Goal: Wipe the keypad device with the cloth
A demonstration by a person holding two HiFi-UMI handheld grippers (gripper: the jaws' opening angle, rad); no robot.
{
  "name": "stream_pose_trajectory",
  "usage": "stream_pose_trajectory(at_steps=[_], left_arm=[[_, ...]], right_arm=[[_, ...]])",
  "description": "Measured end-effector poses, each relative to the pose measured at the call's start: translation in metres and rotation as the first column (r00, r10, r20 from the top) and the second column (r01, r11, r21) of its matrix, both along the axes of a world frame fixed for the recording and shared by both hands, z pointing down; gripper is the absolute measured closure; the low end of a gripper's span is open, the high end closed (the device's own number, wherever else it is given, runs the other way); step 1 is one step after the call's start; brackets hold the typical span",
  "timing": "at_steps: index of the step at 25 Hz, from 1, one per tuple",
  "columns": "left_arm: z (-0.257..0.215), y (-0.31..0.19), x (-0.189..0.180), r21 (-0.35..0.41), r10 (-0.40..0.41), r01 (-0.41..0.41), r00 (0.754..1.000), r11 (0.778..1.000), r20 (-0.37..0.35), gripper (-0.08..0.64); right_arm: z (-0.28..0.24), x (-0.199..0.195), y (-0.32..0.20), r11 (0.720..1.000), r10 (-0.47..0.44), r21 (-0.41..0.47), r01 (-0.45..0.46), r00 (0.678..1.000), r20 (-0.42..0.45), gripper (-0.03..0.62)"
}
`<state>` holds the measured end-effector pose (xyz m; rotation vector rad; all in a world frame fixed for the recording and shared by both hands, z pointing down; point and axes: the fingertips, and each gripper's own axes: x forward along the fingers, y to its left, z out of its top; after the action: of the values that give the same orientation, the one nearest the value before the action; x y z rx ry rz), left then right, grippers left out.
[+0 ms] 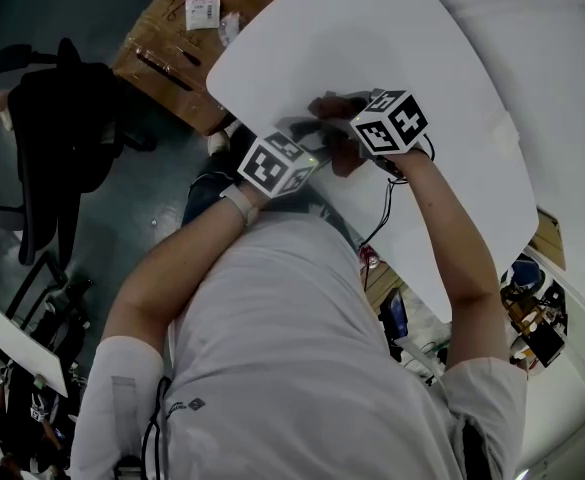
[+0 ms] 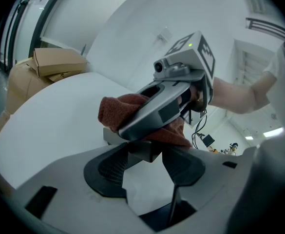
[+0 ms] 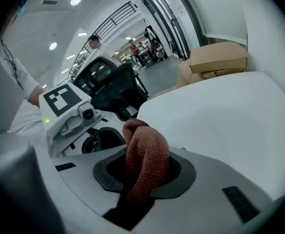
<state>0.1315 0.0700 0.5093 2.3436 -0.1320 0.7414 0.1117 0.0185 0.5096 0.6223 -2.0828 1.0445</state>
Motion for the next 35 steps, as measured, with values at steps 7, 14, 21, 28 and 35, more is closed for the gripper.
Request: stream_pose_trajectory(at_steps=[7,14,21,28,35], left_arm=[[0.000,0.000,0.000,-0.006,-0.002,0.002,1.000,1.000,-0.002,0.341],[0.000,0.001,0.000,-0.006,0.003,-0.003,1.000,1.000,-0.001,0.341],[-0.002,0.001,0.001,-0.001,0.003,-0.003,1.000,1.000,0.006,0.341],[-0.001,0.002,0.000,-0.015,-0.009,0.009,1.000,1.000,0.010,0.341],[0.001,0.000,-0.002,0.003,-0.005,0.005,1.000,1.000,0.020,0.341]], right_arm=[[0.022,0.005,-0.018,0.999,0.044,0.022,-0.043,0.996,-0.078,0.492],[0.044,0.011,-0.039,1.000,0.011,0.014,-0.009,0.986,-0.167,0.492],[0.057,0.015,-0.049,1.000,-0.028,-0.017,0.025,0.981,-0.190,0.492],[0.065,0.026,-0.058,0.999,-0.009,-0.034,0.003,0.988,-0.156,0.492],[0.069,0.061,-0.056,0.997,0.059,-0.035,-0.067,0.979,-0.197,0.491]])
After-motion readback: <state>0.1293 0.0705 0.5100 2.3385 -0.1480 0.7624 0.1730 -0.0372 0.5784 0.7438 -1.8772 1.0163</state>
